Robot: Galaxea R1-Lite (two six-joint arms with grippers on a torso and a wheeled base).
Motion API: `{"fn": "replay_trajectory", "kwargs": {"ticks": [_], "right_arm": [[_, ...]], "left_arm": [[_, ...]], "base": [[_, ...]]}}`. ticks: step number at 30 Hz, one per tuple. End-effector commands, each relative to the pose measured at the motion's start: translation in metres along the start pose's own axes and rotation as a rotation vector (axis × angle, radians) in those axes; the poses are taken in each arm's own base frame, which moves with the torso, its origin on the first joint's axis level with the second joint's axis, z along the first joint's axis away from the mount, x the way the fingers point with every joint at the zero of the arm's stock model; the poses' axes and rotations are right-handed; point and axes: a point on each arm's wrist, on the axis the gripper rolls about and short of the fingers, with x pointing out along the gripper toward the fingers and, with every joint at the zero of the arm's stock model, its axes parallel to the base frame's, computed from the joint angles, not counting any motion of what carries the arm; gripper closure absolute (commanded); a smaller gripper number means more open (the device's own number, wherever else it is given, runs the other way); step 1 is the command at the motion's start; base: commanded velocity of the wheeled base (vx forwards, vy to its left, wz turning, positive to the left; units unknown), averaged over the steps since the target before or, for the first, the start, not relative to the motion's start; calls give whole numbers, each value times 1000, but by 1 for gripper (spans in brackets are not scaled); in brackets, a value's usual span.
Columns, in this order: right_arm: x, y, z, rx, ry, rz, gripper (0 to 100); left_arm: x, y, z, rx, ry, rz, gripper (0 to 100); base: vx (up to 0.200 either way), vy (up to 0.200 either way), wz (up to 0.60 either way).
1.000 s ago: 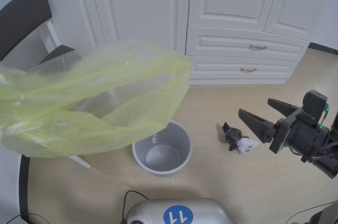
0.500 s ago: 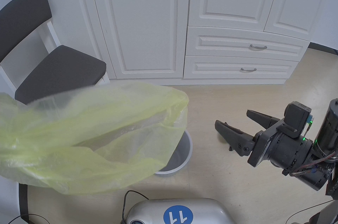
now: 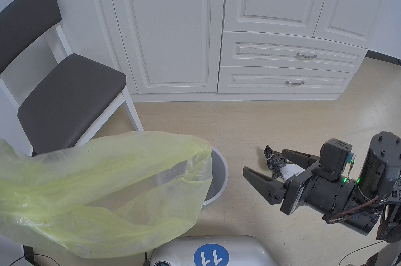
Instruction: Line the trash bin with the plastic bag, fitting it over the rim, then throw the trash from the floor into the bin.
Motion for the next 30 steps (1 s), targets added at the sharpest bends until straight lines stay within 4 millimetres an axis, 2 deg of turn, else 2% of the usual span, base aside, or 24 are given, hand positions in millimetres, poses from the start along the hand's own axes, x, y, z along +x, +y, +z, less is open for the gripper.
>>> {"fn": "replay_trajectory", "kwargs": {"ticks": [1, 8, 21, 30], "right_arm": [[6, 5, -12, -17, 50, 10, 0], [20, 12, -25, 9, 90, 17, 0], [14, 11, -14, 40, 46, 24, 0], [12, 10, -22, 20, 83, 22, 0]], "left_arm": [[0, -1, 0, -9, -3, -21, 100], [-3, -4, -2, -20, -11, -68, 100], [-13, -12, -15, 18, 0, -218, 100], [-17, -15, -17, 42, -7, -260, 100]], "base": [[0, 0, 0], [0, 0, 0], [0, 0, 0], [0, 0, 0]]}}
